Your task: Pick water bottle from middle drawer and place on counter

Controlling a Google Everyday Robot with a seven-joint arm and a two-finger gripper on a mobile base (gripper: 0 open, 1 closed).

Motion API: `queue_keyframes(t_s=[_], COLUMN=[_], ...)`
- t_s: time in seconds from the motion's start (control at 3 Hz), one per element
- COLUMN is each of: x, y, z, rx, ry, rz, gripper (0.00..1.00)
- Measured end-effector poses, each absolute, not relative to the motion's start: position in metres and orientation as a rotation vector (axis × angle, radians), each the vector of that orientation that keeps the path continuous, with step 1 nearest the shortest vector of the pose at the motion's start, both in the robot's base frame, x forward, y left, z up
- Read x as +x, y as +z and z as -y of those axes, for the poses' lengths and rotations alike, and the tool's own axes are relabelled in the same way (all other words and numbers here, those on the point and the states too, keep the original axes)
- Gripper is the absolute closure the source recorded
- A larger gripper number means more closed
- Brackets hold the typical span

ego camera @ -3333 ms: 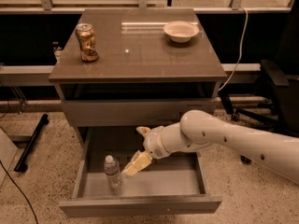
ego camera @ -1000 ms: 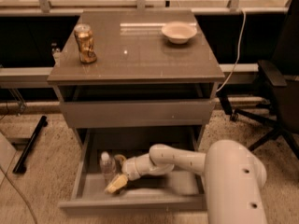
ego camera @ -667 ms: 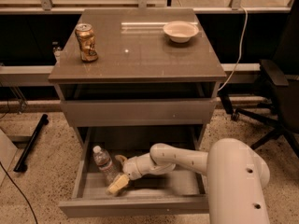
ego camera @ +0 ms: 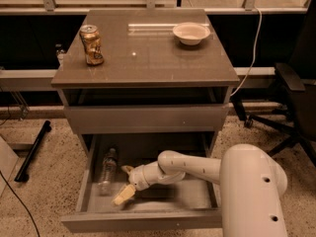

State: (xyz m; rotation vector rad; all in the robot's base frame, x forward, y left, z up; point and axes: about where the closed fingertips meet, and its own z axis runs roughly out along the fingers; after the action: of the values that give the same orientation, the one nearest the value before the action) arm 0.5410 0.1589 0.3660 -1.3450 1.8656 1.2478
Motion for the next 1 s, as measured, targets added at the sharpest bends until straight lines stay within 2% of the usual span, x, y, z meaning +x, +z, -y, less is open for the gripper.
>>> queue_keyframes(t_s=[0.33, 0.67, 1.0], x=[0.5410, 0.5410, 0.5410], y=[0.3669, 0.3673, 0.3679], z=[-0.1605, -0.1618, -0.1623], rx=[-1.345, -1.345, -1.345], ry=[1.248, 1.248, 1.248], rz=[-1.866, -1.866, -1.866], gripper=[0.00, 0.18, 0.41])
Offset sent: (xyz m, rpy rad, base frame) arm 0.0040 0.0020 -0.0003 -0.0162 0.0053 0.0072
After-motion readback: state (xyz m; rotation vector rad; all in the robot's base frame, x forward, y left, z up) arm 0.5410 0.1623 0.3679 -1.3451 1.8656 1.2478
